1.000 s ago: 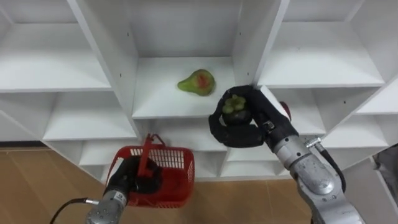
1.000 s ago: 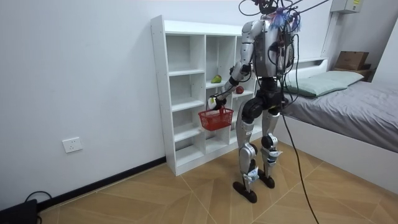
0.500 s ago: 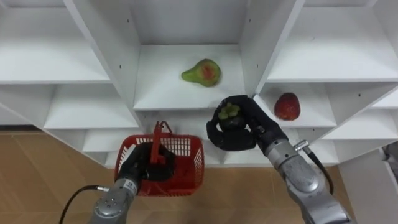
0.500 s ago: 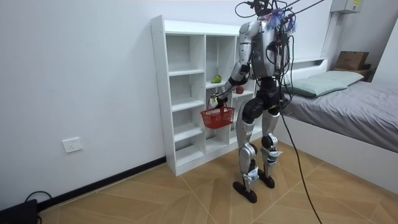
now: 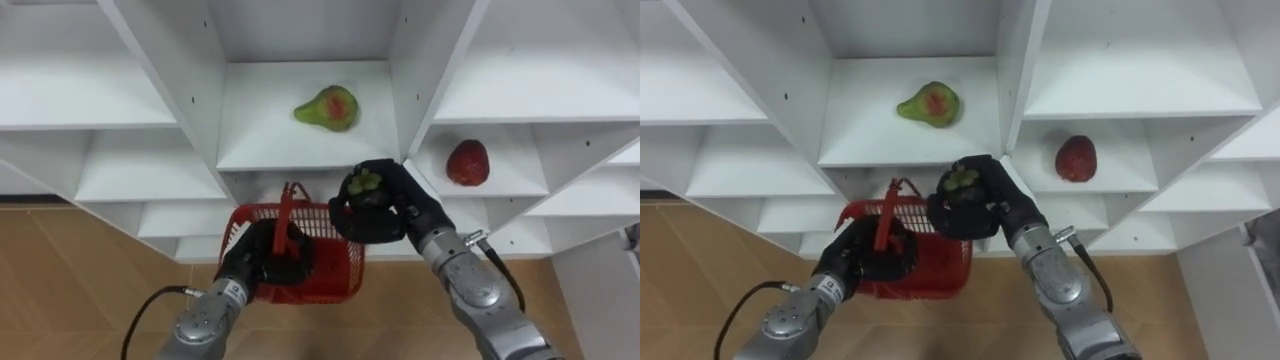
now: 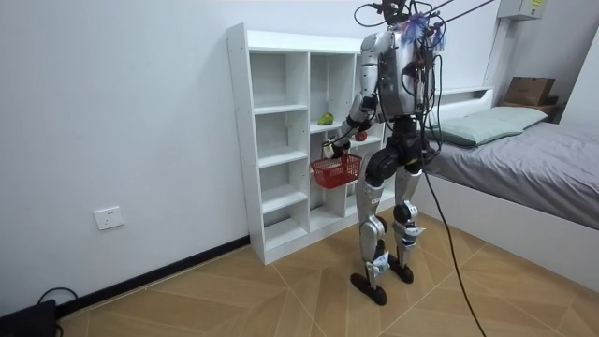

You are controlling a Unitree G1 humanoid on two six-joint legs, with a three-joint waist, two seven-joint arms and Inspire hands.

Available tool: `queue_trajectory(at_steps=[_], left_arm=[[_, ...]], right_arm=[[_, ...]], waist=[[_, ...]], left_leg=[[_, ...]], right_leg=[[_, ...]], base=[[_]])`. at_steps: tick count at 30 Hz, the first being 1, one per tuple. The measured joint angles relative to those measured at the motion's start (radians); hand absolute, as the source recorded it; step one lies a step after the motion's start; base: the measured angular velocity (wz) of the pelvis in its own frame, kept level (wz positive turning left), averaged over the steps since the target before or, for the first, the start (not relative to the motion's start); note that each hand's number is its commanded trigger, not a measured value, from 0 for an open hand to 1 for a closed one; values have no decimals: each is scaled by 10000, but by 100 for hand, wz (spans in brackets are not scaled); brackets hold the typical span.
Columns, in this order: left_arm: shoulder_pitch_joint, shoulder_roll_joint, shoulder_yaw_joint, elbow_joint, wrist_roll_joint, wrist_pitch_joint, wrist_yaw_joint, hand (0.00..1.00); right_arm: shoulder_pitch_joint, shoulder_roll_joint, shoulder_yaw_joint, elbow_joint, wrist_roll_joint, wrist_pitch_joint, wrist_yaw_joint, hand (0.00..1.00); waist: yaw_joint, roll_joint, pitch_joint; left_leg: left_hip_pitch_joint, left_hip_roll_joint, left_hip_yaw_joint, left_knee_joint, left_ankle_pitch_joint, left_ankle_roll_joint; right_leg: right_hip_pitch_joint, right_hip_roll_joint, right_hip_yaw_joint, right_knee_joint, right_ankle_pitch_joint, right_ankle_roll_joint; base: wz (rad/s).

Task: Collect fruits from the closet

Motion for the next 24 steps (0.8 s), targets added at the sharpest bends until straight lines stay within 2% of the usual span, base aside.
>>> queue_trajectory(at_steps=[5,17,24], left_arm=[[-262,11,-177,-4,9,-12,-124,100],[-348,97,-455,-105,-2,-12,-275,100],[-412,69,-658,-686,-215,-12,-455,100]], right_arm=[[-104,14,39,151,93,5,-28,100],[-287,199,55,612,96,5,-177,100],[-632,322,599,1013,529,5,-249,100]], waist=[[1,-40,25],[-3,-98,45],[14,-96,44]], left_leg=[[-22,-25,8,6,40,19],[-10,-11,7,7,64,23],[-11,-6,11,11,64,23]], right_leg=[[-14,0,-5,47,-10,15],[-15,4,69,47,-15,19],[-27,10,63,58,-10,16]], base=[[1],[0],[0]])
